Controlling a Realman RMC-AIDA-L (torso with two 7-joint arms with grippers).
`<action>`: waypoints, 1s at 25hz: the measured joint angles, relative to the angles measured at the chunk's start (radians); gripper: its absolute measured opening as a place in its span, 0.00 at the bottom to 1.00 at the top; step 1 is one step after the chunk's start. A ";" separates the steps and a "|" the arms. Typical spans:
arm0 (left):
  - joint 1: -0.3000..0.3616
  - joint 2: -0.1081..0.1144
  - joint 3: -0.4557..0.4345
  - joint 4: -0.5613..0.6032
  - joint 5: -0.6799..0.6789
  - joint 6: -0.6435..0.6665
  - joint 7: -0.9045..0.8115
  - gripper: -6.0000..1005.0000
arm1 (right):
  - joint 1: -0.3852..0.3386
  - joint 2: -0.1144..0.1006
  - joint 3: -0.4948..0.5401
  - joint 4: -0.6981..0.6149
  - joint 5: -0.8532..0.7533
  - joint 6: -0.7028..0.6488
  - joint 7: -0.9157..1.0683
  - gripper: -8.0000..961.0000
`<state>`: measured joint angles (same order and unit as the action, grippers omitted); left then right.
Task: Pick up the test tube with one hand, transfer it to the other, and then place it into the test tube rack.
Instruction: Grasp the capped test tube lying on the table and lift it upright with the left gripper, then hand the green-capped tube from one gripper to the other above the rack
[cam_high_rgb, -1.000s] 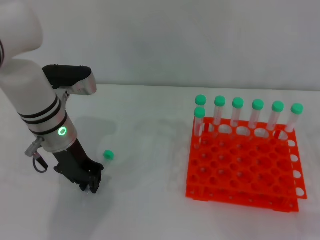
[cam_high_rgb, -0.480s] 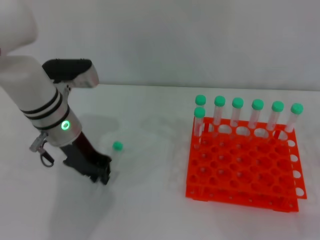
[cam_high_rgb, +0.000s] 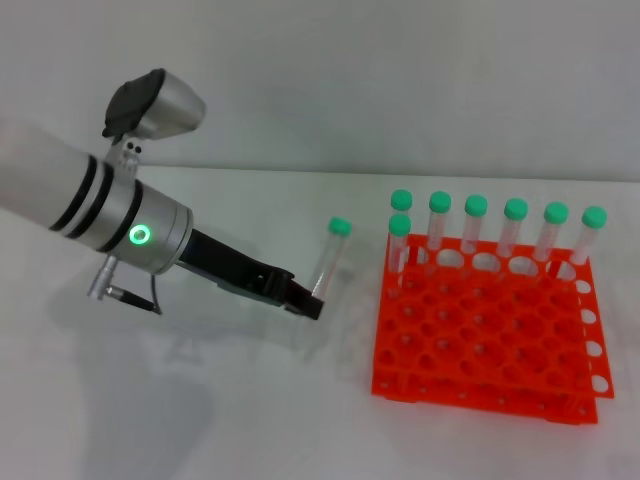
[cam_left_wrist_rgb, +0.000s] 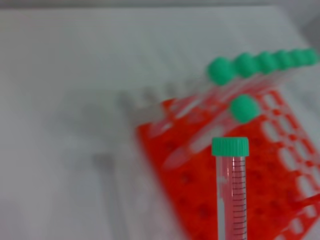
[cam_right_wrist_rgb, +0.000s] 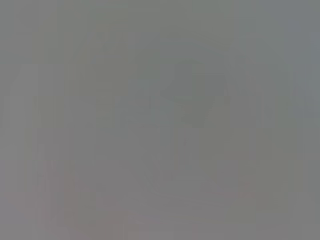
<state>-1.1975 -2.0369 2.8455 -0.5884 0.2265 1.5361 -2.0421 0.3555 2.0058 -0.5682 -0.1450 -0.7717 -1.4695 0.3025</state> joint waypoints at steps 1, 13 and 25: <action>0.017 -0.001 0.000 0.000 -0.044 0.019 0.054 0.21 | -0.012 -0.001 -0.026 -0.023 0.000 0.000 0.027 0.88; 0.170 -0.026 0.000 -0.002 -0.254 0.139 0.554 0.21 | -0.070 -0.122 -0.376 -0.312 -0.287 0.020 0.564 0.88; 0.218 -0.040 0.000 0.027 -0.292 0.102 0.778 0.21 | 0.093 -0.072 -0.445 -0.409 -0.673 -0.017 0.782 0.81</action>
<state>-0.9798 -2.0771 2.8455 -0.5618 -0.0657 1.6379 -1.2642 0.4489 1.9338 -1.0134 -0.5540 -1.4445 -1.4863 1.0840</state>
